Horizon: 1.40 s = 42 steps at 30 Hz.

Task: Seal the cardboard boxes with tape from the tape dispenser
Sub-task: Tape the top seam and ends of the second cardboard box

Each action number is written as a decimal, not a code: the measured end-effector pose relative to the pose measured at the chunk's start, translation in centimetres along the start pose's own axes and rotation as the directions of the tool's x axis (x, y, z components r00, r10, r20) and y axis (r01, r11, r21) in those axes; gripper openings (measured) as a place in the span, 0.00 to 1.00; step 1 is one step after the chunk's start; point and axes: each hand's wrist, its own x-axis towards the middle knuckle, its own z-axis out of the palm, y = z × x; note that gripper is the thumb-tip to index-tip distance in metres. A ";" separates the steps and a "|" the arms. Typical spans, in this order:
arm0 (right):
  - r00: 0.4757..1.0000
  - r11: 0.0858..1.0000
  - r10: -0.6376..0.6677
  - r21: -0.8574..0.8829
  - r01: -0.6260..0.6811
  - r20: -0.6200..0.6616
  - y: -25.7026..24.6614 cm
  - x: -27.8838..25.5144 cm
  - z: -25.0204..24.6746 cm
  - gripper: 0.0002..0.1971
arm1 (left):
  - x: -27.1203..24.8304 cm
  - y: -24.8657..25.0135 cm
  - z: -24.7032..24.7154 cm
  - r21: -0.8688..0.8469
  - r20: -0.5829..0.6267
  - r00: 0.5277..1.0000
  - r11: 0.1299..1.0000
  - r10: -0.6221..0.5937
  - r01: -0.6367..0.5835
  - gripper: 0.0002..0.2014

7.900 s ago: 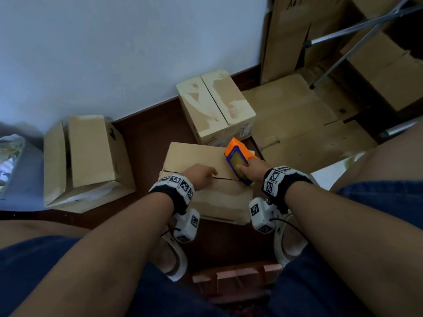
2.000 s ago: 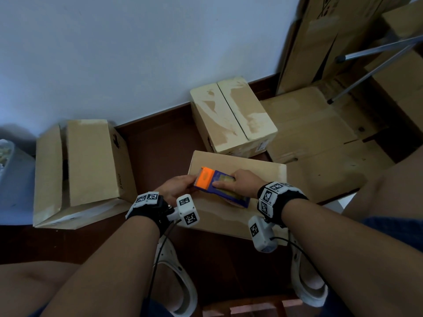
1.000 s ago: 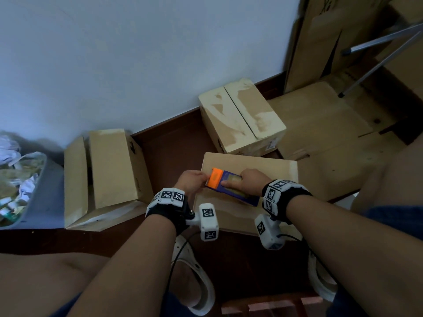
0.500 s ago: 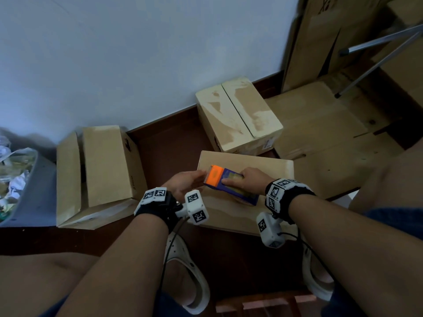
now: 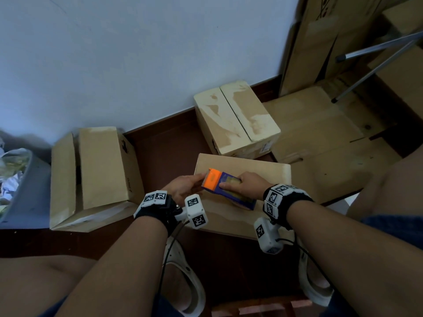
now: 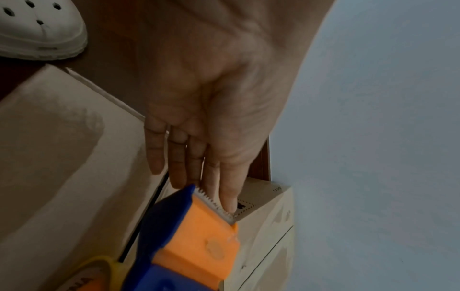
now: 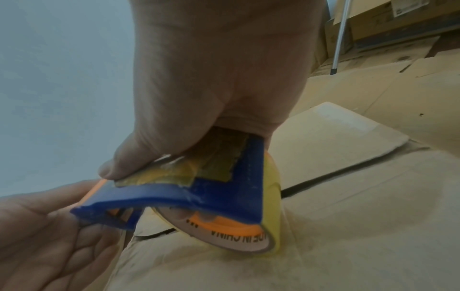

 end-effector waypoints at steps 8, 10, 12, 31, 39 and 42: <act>1.000 1.000 0.016 0.018 -0.016 -0.002 0.0 -0.1 0.1 0.38 | 0.4 -0.1 -0.5 -0.032 0.064 0.997 0.998 -0.052 0.054 0.14; 1.000 1.000 0.010 0.012 -0.010 -0.001 0.1 0.0 0.2 0.39 | 0.4 -0.3 -0.5 -0.053 0.079 0.994 0.995 -0.079 0.083 0.10; 1.000 1.000 0.002 0.007 -0.002 -0.003 0.2 0.0 0.2 0.39 | 0.3 -0.4 -0.3 -0.046 0.083 0.994 0.996 -0.074 0.078 0.10; 1.000 1.000 -0.014 0.003 0.014 0.006 0.5 0.1 0.4 0.38 | 0.9 -0.1 -0.8 0.022 -0.040 0.997 0.998 -0.062 0.062 0.19; 1.000 1.000 -0.021 0.019 0.021 0.001 0.6 0.0 0.3 0.37 | 0.8 -0.8 -0.4 -0.022 0.071 0.996 0.998 -0.061 0.062 0.18; 1.000 1.000 -0.011 0.015 0.011 -0.003 0.5 0.0 0.3 0.37 | 1.1 -0.7 -0.6 0.057 0.001 0.999 0.998 0.039 -0.039 0.09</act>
